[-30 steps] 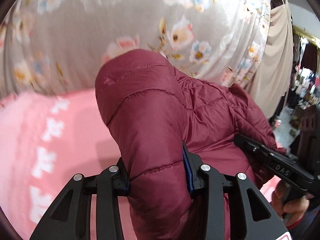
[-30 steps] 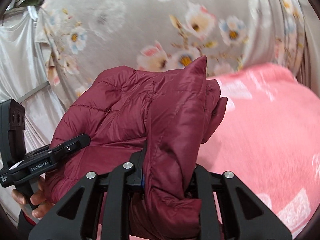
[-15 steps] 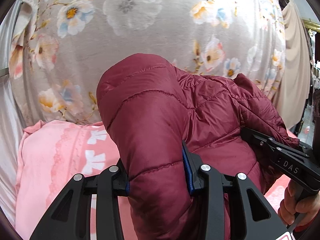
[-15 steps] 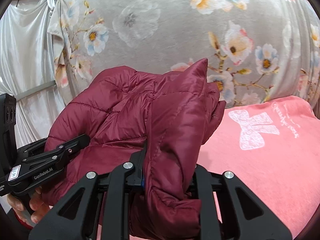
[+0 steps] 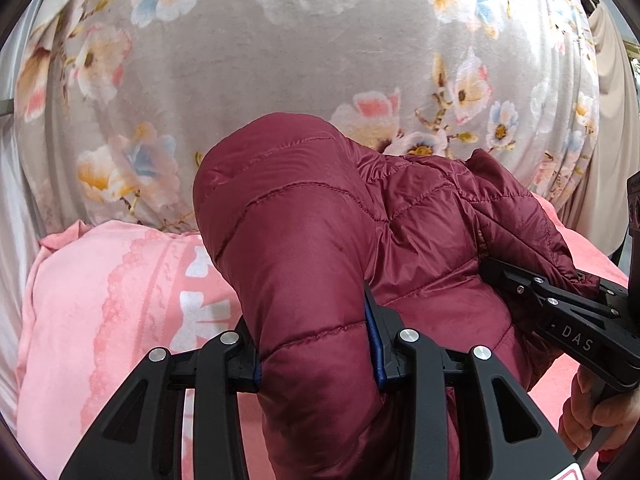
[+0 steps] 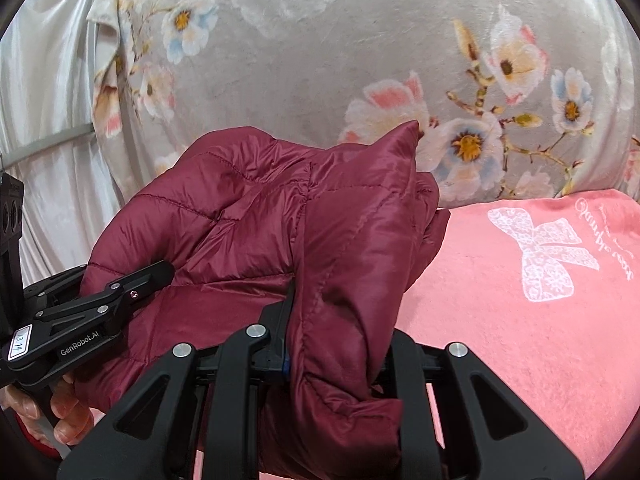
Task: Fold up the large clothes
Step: 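Carry the lifted bundle with both grippers toward the pillow, then lower the bundle onto the blanket and open both grippers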
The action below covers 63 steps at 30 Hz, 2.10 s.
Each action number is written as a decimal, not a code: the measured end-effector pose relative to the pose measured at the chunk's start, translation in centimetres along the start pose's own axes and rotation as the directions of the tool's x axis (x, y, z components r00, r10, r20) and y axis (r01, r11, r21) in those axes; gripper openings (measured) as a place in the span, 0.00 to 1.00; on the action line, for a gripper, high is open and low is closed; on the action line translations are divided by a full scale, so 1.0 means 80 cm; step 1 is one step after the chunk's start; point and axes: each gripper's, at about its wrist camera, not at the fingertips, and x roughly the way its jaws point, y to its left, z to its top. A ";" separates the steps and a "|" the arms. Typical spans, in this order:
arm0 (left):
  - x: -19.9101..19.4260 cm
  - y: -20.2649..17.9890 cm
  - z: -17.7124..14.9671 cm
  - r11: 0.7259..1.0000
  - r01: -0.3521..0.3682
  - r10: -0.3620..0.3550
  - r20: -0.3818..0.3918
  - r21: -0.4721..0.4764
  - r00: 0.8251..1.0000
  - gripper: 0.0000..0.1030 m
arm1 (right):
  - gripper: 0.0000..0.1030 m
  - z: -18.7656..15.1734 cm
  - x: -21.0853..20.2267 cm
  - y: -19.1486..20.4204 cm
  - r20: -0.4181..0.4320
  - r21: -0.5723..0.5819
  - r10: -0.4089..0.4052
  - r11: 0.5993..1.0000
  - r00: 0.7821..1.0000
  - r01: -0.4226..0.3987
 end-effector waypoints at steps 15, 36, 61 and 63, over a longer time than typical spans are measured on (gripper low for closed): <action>0.060 0.032 -0.041 0.999 0.011 -0.012 -0.019 -0.035 1.000 0.33 | 0.17 -0.034 0.079 -0.004 -0.075 -0.010 0.000 1.000 0.997 -0.001; 0.023 0.056 -0.111 0.993 0.024 -0.045 -0.181 -0.120 0.982 0.55 | 0.38 -0.079 0.079 -0.057 -0.251 0.143 0.093 0.988 0.963 -0.058; 0.102 0.081 -0.138 0.957 -0.272 0.210 -0.407 -0.101 0.889 0.64 | 0.18 -0.117 0.122 -0.052 -0.359 0.140 -0.060 0.983 0.932 0.117; 0.108 0.081 -0.137 0.949 -0.300 0.237 -0.411 -0.095 0.880 0.68 | 0.19 -0.117 0.129 -0.049 -0.367 0.121 -0.084 0.983 0.926 0.137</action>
